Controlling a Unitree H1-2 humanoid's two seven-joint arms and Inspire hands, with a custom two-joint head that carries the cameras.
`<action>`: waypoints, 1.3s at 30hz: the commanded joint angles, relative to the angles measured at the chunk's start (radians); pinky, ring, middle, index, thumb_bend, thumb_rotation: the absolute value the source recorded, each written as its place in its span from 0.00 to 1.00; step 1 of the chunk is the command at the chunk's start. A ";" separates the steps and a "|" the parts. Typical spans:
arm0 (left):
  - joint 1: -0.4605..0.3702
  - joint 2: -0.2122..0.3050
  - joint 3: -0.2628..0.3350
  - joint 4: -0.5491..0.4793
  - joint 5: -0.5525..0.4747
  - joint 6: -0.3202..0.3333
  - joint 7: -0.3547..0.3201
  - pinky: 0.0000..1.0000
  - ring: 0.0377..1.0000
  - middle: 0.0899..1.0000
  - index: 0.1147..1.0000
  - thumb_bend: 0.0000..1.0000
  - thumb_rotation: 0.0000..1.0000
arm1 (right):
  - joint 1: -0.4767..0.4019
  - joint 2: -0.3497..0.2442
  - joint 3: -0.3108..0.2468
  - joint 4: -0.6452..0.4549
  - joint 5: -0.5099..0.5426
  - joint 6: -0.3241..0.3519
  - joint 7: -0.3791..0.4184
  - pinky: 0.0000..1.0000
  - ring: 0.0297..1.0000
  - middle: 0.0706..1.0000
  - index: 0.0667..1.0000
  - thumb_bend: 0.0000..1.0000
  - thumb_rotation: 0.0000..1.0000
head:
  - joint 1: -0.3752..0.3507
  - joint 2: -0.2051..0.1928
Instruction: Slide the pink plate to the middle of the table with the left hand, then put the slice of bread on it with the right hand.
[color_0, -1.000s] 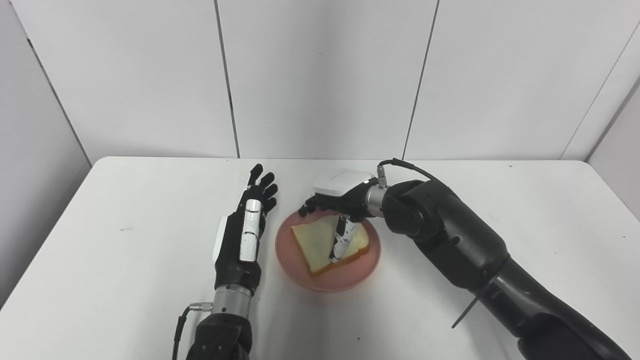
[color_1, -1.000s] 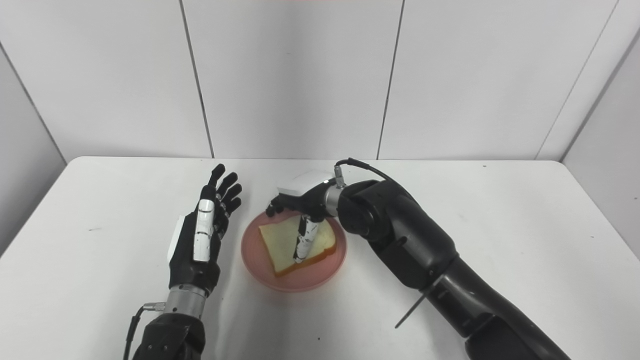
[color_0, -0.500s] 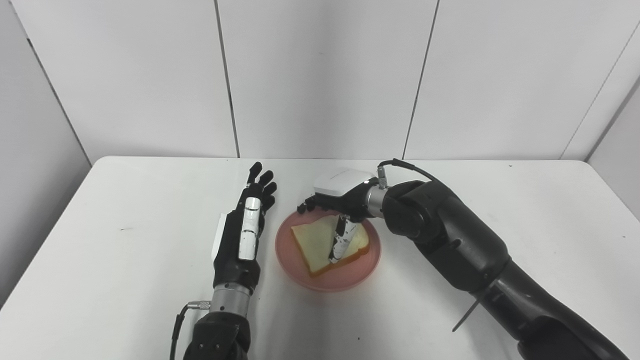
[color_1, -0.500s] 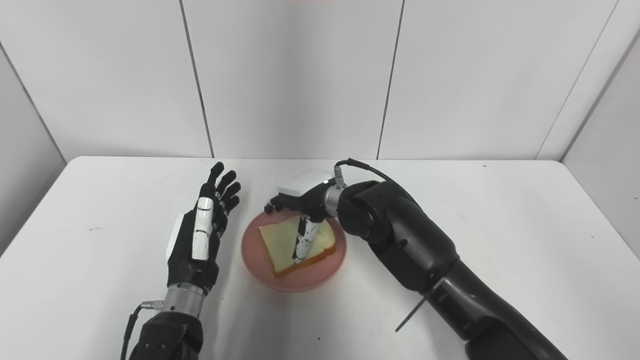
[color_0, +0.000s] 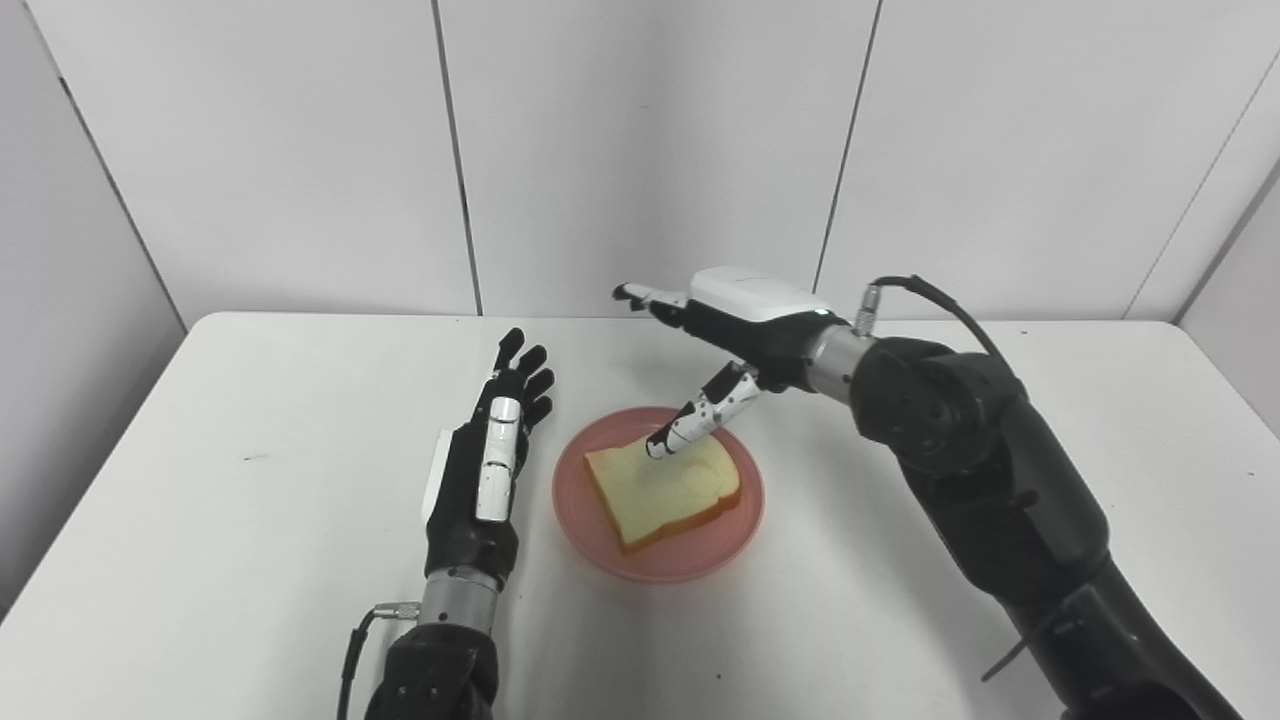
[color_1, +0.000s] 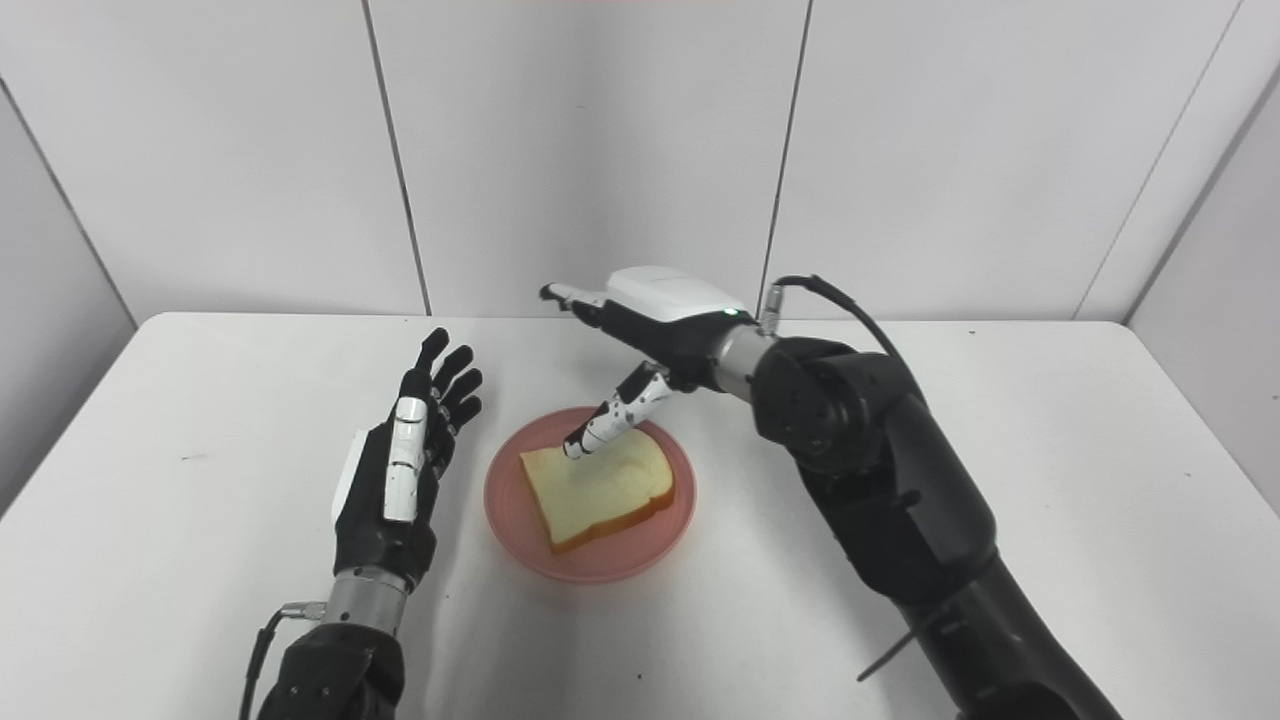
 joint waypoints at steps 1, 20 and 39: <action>-0.029 0.001 -0.003 -0.015 -0.005 -0.054 -0.006 0.92 0.92 0.93 0.93 0.68 1.00 | 0.015 -0.010 -0.056 -0.048 0.042 0.038 -0.058 0.82 0.93 0.98 1.00 1.00 0.58 | -0.002 -0.004; -0.017 0.045 0.009 0.038 -0.036 -0.111 -0.035 0.92 0.93 0.94 0.93 0.65 1.00 | 0.460 0.227 -0.258 -0.169 0.262 -0.066 -0.543 0.93 1.00 1.00 1.00 0.82 1.00 | -0.027 -0.071; -0.009 0.051 0.000 0.069 -0.010 -0.143 -0.037 0.91 0.93 0.94 0.94 0.65 1.00 | 0.598 0.363 -0.265 -0.106 0.475 -0.271 -0.755 1.00 1.00 1.00 1.00 0.83 1.00 | -0.011 -0.092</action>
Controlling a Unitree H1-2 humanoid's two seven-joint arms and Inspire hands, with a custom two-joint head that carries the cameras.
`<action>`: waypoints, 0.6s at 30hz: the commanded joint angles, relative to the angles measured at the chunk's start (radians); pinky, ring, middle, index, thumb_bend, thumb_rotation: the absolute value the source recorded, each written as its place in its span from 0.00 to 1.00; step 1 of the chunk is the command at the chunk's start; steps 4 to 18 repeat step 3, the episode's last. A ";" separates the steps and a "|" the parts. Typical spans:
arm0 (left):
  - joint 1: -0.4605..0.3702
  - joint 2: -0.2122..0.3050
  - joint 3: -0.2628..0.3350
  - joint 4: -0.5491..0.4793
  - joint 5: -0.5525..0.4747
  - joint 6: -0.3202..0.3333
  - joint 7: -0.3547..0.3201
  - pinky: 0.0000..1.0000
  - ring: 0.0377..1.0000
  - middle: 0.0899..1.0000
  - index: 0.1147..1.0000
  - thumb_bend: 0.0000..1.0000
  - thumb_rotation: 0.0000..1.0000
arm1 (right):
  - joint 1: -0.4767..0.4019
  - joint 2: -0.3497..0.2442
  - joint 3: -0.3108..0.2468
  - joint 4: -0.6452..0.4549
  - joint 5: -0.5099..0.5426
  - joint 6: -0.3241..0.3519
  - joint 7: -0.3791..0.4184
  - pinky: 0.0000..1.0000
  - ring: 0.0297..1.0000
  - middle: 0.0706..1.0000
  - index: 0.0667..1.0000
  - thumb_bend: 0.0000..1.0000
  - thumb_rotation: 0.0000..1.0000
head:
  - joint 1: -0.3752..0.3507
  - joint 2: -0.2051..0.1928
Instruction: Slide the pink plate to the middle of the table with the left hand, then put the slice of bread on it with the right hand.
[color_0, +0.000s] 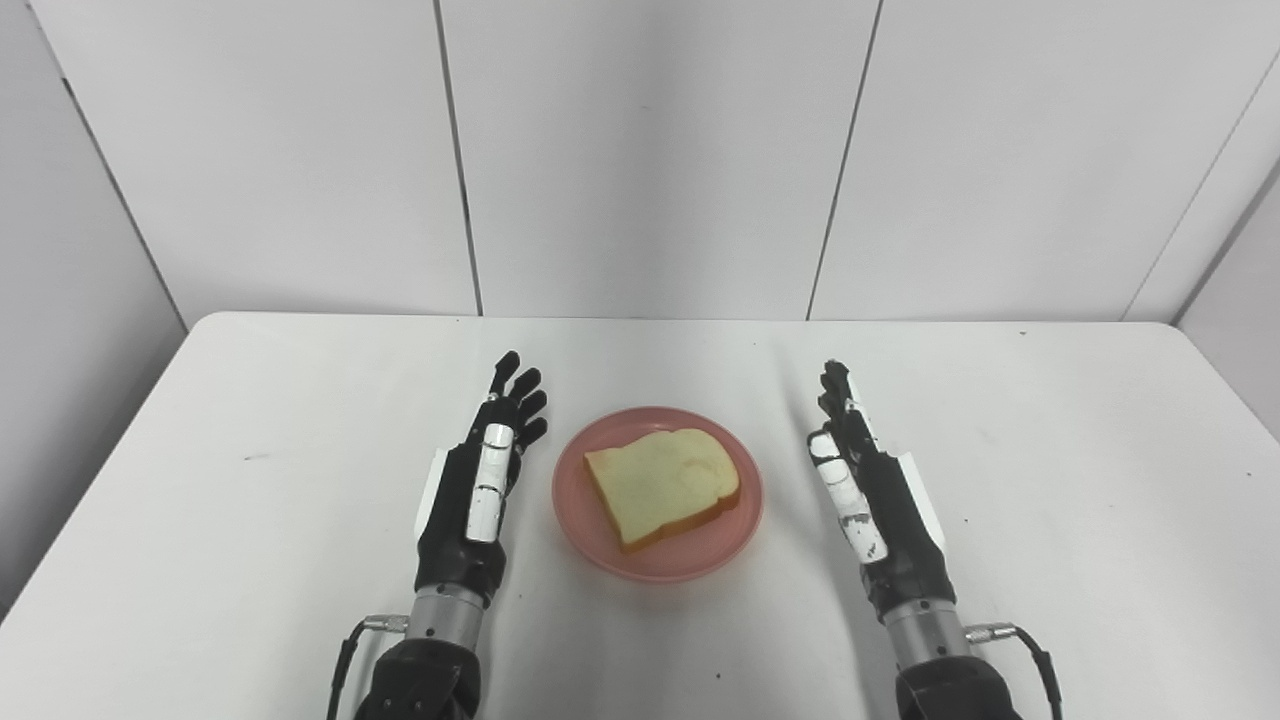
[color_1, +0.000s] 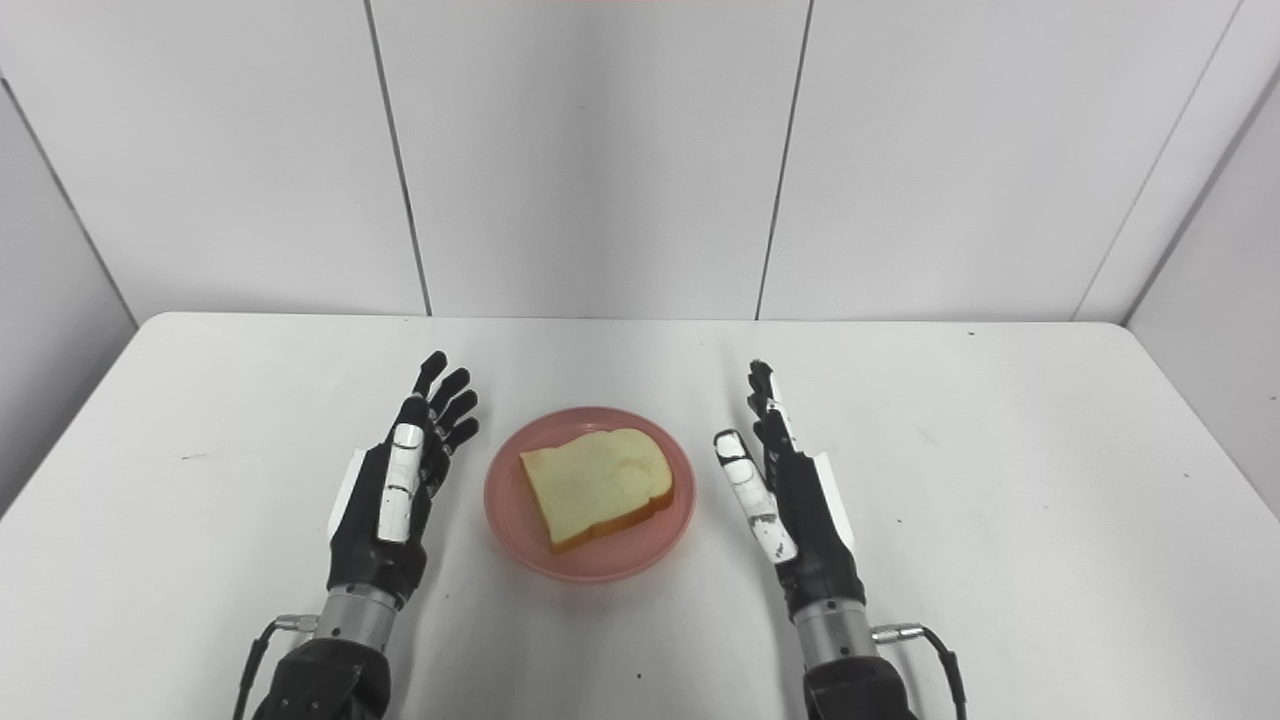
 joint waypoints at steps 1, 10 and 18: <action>-0.015 -0.004 -0.004 -0.033 0.012 -0.034 0.004 0.90 0.93 0.94 0.94 0.65 1.00 | -0.019 0.006 0.016 -0.029 -0.006 -0.054 -0.018 0.99 1.00 1.00 1.00 0.83 1.00 | 0.000 0.001; -0.015 -0.006 -0.004 -0.030 0.013 -0.041 0.007 0.90 0.93 0.94 0.93 0.65 1.00 | -0.018 0.004 0.022 -0.031 -0.013 -0.054 -0.024 0.99 1.00 1.00 1.00 0.82 1.00 | 0.001 0.002; -0.015 -0.006 -0.004 -0.030 0.013 -0.041 0.007 0.90 0.93 0.94 0.93 0.65 1.00 | -0.018 0.004 0.022 -0.031 -0.013 -0.054 -0.024 0.99 1.00 1.00 1.00 0.82 1.00 | 0.001 0.002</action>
